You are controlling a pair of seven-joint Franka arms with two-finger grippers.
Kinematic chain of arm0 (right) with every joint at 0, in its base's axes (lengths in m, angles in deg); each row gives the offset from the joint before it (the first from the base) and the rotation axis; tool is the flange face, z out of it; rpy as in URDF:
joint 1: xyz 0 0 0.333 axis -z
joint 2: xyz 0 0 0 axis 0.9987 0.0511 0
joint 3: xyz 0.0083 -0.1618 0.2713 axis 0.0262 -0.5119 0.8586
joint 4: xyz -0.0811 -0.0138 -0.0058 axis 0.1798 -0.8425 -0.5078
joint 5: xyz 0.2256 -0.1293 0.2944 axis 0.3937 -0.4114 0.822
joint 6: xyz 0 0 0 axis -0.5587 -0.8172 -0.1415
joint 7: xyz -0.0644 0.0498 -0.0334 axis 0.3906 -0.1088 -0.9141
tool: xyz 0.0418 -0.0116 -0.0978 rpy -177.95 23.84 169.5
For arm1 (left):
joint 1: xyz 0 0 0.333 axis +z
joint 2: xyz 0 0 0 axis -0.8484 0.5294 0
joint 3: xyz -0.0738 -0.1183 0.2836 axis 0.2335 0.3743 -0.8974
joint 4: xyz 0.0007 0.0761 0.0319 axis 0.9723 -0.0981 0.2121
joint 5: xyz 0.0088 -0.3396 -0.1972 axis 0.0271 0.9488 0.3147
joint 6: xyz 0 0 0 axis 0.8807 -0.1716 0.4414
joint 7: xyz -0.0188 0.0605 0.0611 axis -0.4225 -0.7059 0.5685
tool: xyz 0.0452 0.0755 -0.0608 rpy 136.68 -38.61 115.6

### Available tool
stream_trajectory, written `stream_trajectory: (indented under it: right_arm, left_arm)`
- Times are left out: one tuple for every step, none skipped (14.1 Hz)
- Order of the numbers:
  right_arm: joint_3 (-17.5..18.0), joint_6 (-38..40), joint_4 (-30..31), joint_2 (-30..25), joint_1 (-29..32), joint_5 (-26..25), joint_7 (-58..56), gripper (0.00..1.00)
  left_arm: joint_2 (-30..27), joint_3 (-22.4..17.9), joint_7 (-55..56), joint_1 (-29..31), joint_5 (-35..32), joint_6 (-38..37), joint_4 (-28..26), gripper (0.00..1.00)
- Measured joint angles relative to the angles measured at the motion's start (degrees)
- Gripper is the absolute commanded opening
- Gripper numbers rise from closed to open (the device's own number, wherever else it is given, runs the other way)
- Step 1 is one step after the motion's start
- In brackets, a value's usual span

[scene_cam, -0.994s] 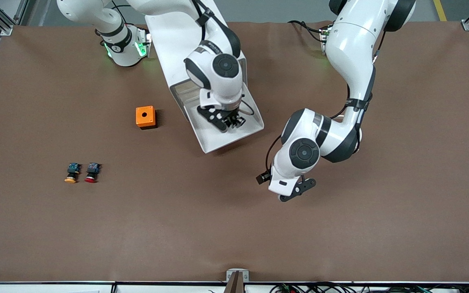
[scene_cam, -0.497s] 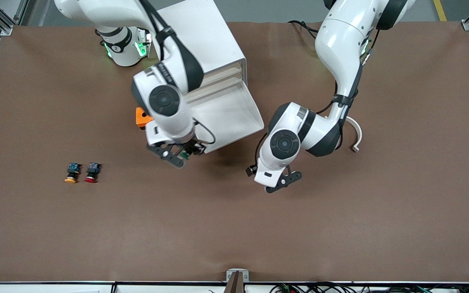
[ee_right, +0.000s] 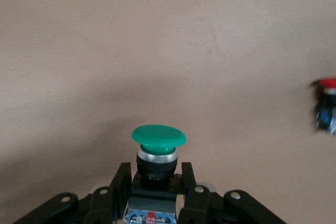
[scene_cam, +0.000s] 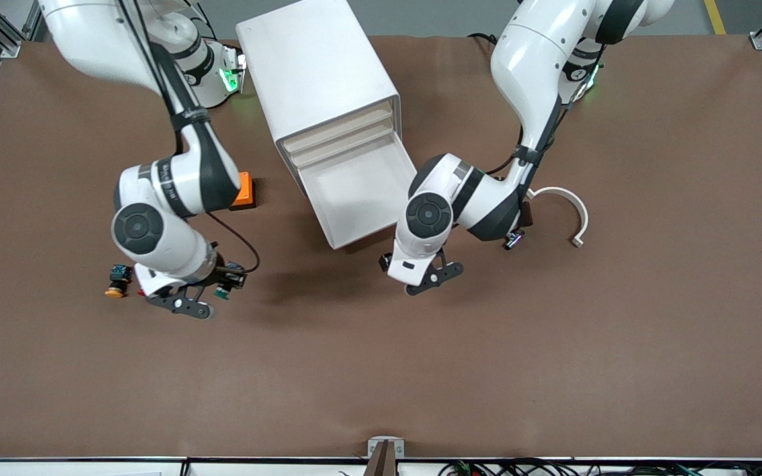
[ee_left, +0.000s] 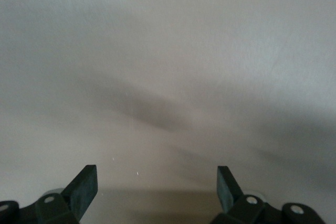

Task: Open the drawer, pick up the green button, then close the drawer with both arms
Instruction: 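Carry the green button beside the red button while the left gripper pushes drawer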

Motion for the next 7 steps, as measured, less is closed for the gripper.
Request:
stream_trajectory:
  right_arm:
    - [0.00,-1.70,1.17,0.31,0.90,-0.74,-2.50,0.00]
    - [0.02,-2.92,1.83,0.78,1.48,-2.16,-3.74,0.00]
    - [0.02,-3.89,2.11,1.35,1.88,-3.68,-4.29,0.00]
    - [0.02,-4.76,2.44,1.83,2.28,-4.91,-4.81,0.00]
    - [0.03,-5.81,2.94,2.15,2.73,-5.56,-5.93,0.00]
    - [0.02,-7.77,3.84,2.41,3.41,-5.64,-7.90,0.00]
    - [0.01,-10.44,5.22,2.63,4.52,-5.64,-10.12,0.00]
  left_arm:
    - [0.04,0.02,0.04,-0.85,0.00,0.04,-0.34,1.00]
    - [0.07,0.02,0.09,-1.77,0.00,0.07,-0.72,1.00]
    - [0.08,0.02,0.25,-2.74,0.00,0.18,-1.20,1.00]
    - [0.09,0.03,0.50,-3.55,0.00,0.30,-1.67,1.00]
    - [0.10,0.03,0.70,-4.22,0.00,0.43,-2.05,1.00]
    - [0.10,0.03,0.76,-4.66,0.00,0.53,-2.30,1.00]
    - [0.10,0.03,0.88,-5.00,0.00,0.59,-2.48,1.00]
